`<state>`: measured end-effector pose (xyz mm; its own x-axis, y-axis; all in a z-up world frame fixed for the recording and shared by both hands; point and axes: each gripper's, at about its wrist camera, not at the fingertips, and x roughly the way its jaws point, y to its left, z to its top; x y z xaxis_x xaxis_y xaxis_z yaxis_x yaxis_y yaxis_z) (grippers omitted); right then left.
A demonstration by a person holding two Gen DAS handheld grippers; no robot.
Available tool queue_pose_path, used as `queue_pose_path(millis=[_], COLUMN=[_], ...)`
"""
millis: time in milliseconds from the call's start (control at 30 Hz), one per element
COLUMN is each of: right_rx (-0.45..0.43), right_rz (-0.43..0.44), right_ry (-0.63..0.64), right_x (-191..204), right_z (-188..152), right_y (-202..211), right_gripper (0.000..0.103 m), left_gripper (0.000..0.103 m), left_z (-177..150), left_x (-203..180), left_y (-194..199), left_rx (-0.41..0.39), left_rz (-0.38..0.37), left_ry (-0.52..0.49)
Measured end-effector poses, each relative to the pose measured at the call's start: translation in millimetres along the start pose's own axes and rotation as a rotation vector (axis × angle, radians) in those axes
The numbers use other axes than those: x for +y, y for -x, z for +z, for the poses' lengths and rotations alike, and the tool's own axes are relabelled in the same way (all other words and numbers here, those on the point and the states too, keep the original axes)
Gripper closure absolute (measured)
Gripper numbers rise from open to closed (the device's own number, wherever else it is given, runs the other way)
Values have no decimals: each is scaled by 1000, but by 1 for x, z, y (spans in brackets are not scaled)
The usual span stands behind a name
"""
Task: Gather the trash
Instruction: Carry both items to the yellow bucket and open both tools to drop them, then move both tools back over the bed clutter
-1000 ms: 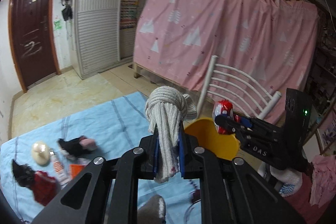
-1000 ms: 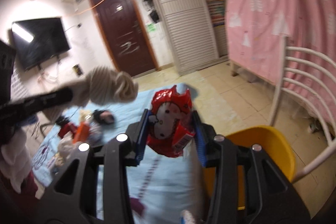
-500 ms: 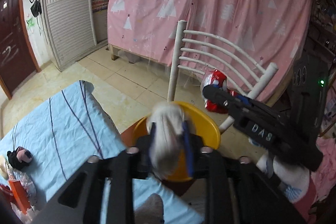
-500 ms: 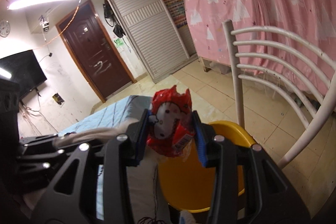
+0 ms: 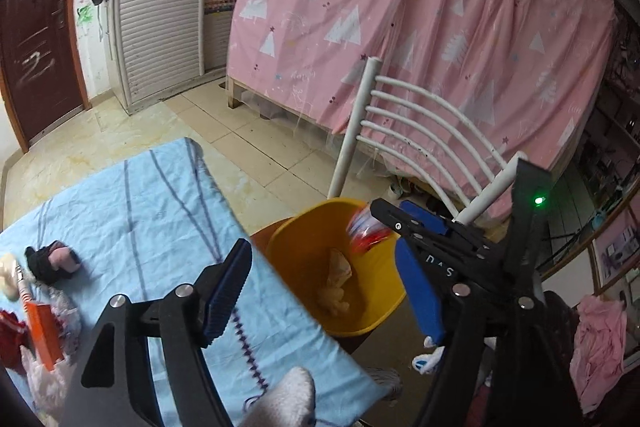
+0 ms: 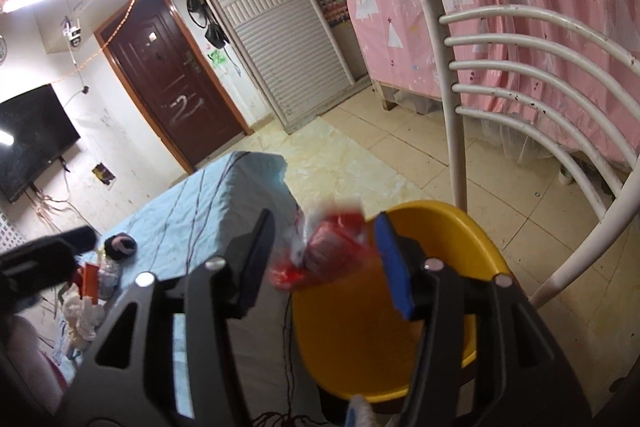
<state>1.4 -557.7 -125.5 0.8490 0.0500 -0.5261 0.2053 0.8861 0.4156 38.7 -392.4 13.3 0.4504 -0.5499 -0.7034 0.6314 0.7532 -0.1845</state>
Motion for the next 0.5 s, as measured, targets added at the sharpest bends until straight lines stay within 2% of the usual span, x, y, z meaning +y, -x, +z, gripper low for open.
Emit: queue_pose_path(millis=[200,300,500], right_rx=[-2,1,18], right_rz=[-8,15,62], right_ry=[13,35,116], right_x=[12,30,77], right_z=[-4,-2,-8], right_y=[1,0,-3], right_gripper=[42,37,36], left_gripper=[34,33,32], left_z=[-4,-5,-10], left_x=[35,56,90], left_y=[39,54,80], left_rx=[-52,-75,-109], left_rz=[55,86,108], left_ry=[59,102,161])
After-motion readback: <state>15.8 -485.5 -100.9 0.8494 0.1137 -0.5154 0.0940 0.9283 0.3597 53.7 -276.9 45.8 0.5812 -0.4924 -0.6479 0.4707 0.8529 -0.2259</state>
